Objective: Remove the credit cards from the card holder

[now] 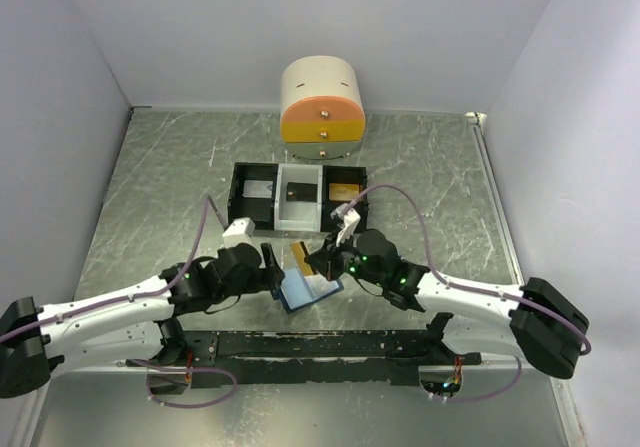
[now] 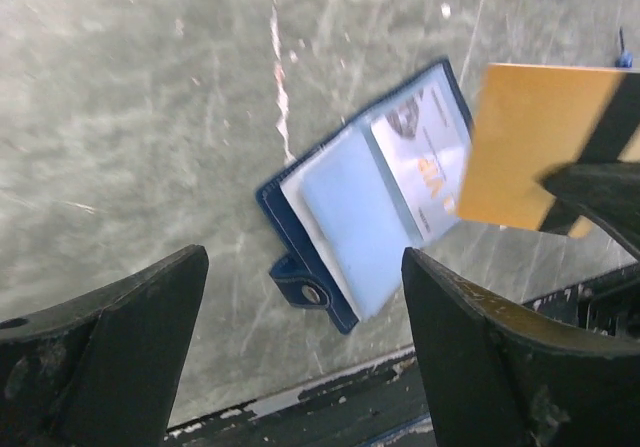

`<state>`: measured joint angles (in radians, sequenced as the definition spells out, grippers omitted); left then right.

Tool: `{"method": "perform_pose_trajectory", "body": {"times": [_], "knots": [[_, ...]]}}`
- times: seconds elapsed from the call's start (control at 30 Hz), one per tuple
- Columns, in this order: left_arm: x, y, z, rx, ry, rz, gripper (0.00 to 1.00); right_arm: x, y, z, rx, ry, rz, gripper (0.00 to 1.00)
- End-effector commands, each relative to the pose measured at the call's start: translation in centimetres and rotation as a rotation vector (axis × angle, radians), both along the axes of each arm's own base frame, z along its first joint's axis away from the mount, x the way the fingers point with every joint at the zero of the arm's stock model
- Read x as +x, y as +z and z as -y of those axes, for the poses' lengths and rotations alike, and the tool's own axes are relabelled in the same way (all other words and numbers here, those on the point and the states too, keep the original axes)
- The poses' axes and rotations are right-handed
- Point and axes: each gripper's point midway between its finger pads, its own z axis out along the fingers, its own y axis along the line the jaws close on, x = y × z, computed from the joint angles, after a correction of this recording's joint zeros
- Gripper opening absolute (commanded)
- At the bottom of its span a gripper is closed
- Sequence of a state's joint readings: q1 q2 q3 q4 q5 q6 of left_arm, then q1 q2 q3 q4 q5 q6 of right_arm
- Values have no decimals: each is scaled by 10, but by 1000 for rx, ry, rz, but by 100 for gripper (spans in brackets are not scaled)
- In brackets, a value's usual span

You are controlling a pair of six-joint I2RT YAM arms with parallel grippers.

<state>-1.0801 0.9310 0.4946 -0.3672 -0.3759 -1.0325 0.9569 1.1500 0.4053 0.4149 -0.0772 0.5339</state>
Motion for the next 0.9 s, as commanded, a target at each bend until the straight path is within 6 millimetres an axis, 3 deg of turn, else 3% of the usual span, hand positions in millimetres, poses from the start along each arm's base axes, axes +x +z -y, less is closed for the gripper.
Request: {"method": "perform_pose_trajectory", "body": {"times": [0.0,0.23,0.47,0.67,0.87], "knots": [[18,29,-17,38,5,50,91,28,36,17,-48,-66,306,0],[37,39,-43,92,47,18,95,62,60,46,-254,-177,524,0],[50,42,-63,112,95,-8,95,99,77,58,-268,-153,516,0],[58,39,-76,118,144,-35,95,119,72,57,-323,-32,551,0],[56,50,-90,142,200,-37,96,154,64,75,-442,-23,562,0]]}}
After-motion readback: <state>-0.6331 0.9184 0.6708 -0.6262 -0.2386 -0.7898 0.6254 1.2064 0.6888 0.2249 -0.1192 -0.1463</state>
